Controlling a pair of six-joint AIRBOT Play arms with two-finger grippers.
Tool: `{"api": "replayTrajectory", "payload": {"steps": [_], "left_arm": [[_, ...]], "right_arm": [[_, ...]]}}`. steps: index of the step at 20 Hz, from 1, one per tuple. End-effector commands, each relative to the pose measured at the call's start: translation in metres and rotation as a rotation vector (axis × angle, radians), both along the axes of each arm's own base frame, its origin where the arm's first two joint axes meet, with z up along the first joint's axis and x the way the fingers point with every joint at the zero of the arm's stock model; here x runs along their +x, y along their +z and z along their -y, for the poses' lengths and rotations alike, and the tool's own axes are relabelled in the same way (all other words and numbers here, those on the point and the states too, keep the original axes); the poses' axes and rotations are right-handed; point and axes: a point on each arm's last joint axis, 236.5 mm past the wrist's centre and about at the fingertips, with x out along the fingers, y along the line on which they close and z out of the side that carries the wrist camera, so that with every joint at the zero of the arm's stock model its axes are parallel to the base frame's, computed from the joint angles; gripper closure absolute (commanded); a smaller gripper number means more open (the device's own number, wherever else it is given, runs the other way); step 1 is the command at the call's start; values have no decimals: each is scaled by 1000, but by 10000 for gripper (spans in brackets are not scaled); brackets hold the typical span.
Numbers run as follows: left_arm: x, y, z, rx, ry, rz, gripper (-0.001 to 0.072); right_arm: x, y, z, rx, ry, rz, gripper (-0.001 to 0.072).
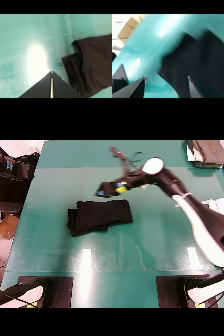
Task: Fold the shirts.
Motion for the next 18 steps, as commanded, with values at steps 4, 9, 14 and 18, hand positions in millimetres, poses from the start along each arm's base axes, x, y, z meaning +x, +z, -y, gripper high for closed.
{"api": "replayTrajectory", "payload": {"steps": [4,9,14,18], "left_arm": [[-1,2,14,-55,-25,0,685],[-1,2,14,-64,-16,0,685],[-3,1,15,-69,-13,-11,685],[-3,1,15,-69,-13,-14,685]], "right_arm": [[11,-74,184,-31,-365,-305,56],[-1,-129,189,-32,-376,-459,-2],[-2,-159,131,88,-333,-569,-2],[-5,-159,89,86,-223,-552,-2]]}}
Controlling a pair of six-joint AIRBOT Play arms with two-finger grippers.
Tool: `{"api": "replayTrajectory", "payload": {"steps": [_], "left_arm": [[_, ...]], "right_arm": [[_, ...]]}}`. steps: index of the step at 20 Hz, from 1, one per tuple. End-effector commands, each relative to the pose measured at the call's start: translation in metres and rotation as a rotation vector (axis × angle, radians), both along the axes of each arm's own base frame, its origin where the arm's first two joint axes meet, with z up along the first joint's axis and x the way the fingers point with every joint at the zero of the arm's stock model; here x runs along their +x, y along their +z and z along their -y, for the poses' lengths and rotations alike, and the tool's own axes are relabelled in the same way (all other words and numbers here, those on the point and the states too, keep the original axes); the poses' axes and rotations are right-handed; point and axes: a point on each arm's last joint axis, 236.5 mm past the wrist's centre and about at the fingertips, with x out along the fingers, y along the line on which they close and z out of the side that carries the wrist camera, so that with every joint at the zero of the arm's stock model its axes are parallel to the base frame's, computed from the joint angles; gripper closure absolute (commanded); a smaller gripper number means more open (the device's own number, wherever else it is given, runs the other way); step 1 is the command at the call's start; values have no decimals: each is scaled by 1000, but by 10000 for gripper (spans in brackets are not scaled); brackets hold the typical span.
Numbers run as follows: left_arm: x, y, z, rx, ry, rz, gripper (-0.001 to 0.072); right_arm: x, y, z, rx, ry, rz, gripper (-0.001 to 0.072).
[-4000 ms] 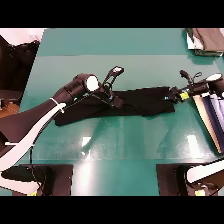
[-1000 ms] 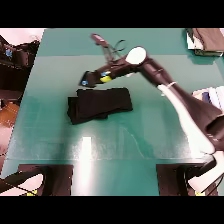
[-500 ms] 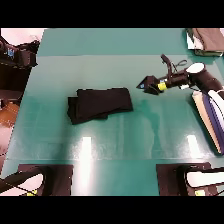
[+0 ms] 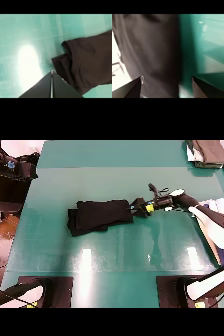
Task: Fold the shirts.
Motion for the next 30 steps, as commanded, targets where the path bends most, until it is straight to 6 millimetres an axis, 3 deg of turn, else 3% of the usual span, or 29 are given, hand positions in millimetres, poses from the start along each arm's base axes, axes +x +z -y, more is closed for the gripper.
{"api": "replayTrajectory", "payload": {"steps": [1,3,4,5,6,9,11,14,18,21,23,25,27,30], "left_arm": [[-1,0,0,-2,1,-3,685],[-1,0,0,-1,1,-4,685],[-1,-1,0,-1,0,-7,685],[-2,-1,0,-1,0,-10,685],[-2,-2,0,-1,-1,-12,685],[-5,-4,0,3,-3,-26,685],[-6,-4,0,4,-4,-32,685],[-6,-4,0,4,-4,-31,685],[-6,-4,0,4,-3,-29,685],[-6,-4,0,3,-3,-29,685],[-6,-4,0,3,-3,-31,685],[-6,-4,0,1,-2,-31,685],[-6,-4,0,-2,3,-33,685],[-6,-4,0,-4,5,-34,685]], "right_arm": [[1,3,-40,30,77,35,-1],[7,17,-60,27,118,106,79],[11,24,-68,29,128,144,211],[13,32,-76,34,148,181,405],[12,41,-82,44,184,229,658],[6,68,-85,87,261,283,686],[18,97,-64,91,224,335,687],[51,154,-1,74,62,429,687],[82,229,123,8,-226,577,687],[85,273,222,-74,-455,677,687],[75,285,282,-148,-579,685,687],[60,279,335,-271,-670,663,687],[46,278,376,-350,-741,655,687],[32,278,417,-387,-831,644,687]]}}
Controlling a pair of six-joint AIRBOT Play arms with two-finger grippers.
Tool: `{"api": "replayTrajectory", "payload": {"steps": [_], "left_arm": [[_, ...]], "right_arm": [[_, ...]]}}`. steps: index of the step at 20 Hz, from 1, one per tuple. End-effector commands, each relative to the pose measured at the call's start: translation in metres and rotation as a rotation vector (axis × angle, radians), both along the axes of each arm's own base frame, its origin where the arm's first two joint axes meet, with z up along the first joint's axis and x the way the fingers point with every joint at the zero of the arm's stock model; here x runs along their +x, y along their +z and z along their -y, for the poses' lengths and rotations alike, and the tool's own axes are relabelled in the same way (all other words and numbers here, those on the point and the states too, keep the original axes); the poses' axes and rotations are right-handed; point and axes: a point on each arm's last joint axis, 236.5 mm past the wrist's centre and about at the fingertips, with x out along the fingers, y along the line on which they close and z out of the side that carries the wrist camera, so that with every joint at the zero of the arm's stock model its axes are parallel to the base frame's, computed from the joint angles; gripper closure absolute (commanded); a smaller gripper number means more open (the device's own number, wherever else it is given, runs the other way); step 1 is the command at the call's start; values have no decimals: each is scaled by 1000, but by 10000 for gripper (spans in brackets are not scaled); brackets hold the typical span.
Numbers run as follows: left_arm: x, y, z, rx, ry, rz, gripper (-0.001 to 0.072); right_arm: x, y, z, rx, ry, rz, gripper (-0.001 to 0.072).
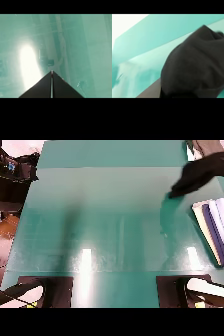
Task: Fold the shirts.
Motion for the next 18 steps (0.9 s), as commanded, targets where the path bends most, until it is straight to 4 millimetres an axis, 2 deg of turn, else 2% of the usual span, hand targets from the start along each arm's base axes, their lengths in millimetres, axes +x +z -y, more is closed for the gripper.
{"api": "replayTrajectory", "payload": {"steps": [1,4,7,12,18], "left_arm": [[0,0,0,-4,4,-1,685],[-3,-2,0,-2,2,-15,685],[-5,-3,0,-1,1,-23,685],[-5,-3,0,0,0,-22,685],[-4,-3,0,2,-2,-21,685]], "right_arm": [[-21,2,57,-32,-143,-7,687],[-27,5,81,-43,-205,10,687],[-33,10,93,-48,-238,27,687],[-45,63,102,-98,-302,185,687],[-88,103,119,-186,-405,241,687]]}}
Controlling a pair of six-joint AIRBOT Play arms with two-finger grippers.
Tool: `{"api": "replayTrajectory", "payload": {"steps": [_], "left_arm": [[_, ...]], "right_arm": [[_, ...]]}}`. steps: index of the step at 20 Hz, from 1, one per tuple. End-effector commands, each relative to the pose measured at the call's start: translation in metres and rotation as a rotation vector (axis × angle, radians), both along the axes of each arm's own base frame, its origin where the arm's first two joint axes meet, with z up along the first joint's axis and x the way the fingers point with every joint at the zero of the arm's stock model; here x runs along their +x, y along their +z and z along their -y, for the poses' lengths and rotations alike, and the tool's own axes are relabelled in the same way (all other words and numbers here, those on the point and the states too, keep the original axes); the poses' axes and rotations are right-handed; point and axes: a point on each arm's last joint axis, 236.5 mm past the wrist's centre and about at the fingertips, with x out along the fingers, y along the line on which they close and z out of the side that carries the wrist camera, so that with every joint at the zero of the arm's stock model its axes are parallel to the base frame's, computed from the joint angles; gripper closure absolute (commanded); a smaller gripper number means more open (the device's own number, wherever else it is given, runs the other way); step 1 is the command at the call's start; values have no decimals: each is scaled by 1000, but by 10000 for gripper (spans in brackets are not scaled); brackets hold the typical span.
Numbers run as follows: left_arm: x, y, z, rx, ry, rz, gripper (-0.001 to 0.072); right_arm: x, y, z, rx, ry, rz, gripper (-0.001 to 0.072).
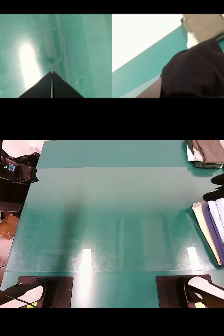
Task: Fold the shirts.
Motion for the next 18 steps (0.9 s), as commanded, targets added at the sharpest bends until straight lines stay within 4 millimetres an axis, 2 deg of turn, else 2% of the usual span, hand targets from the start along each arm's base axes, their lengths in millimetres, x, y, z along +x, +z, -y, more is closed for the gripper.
{"api": "replayTrajectory", "payload": {"steps": [1,3,5,7,10,13,14,16,18], "left_arm": [[0,0,0,4,-4,3,685],[0,0,0,7,-9,3,685],[0,0,0,7,-9,2,685],[0,0,0,11,-15,4,685],[0,1,0,21,-29,10,685],[3,2,0,25,-35,25,685],[3,2,0,33,-47,28,685],[4,3,0,33,-47,33,685],[4,3,0,33,-47,35,685]], "right_arm": [[-27,21,8,-46,-58,24,687],[-45,10,16,-66,-98,-53,687],[-67,-18,26,-50,-171,-200,687],[-97,-48,35,-25,-267,-376,687],[-158,-84,47,-14,-429,-649,686],[-217,-101,52,-20,-560,-872,686],[-229,-103,52,-24,-581,-915,686],[-241,-107,49,-16,-592,-965,685],[-243,-113,44,7,-578,-988,682]]}}
